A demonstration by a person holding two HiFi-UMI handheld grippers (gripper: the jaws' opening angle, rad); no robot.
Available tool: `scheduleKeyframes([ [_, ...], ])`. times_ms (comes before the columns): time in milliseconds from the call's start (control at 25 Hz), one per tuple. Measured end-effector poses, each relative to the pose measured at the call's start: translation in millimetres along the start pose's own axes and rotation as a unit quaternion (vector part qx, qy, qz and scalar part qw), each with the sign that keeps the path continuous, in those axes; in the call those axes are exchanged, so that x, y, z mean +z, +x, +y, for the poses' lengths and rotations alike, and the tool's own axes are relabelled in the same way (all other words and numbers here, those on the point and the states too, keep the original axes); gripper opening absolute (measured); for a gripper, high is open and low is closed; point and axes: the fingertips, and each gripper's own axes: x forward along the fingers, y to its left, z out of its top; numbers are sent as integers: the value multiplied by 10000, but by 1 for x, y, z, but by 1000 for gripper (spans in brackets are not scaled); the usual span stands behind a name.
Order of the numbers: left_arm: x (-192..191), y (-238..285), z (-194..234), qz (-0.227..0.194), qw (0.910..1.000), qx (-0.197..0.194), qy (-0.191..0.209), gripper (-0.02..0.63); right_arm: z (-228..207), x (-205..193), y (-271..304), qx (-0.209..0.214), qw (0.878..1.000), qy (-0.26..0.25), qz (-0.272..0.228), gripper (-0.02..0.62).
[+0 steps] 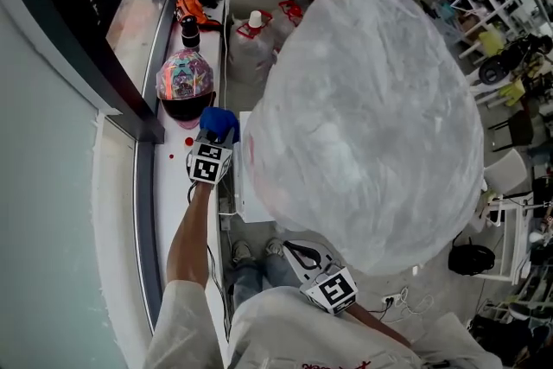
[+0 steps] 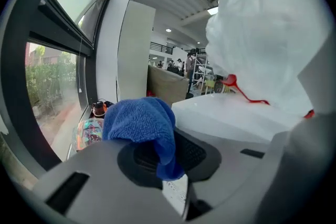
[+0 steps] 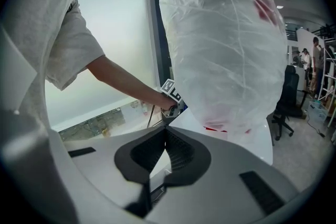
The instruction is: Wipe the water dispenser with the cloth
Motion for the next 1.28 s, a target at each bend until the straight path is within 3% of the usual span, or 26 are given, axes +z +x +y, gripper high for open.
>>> scheduleKeyframes([
  [160,-5,16,4,209,9998,2,72,58,-4,-4,-3,-62,9999,43,69,14],
  [480,-2,18,-3,94,9997,-90,185,58,-6,-5,-2,-71,9999,66,71,14],
  [760,-26,-17,-36,-137,9997,-185,92,58,-2,-7,1,11,10000,17,53,15],
  [1280,-79,-112,-112,-246,9976,-567,302,58,13,-3,4,187,9996,-192,0,14],
])
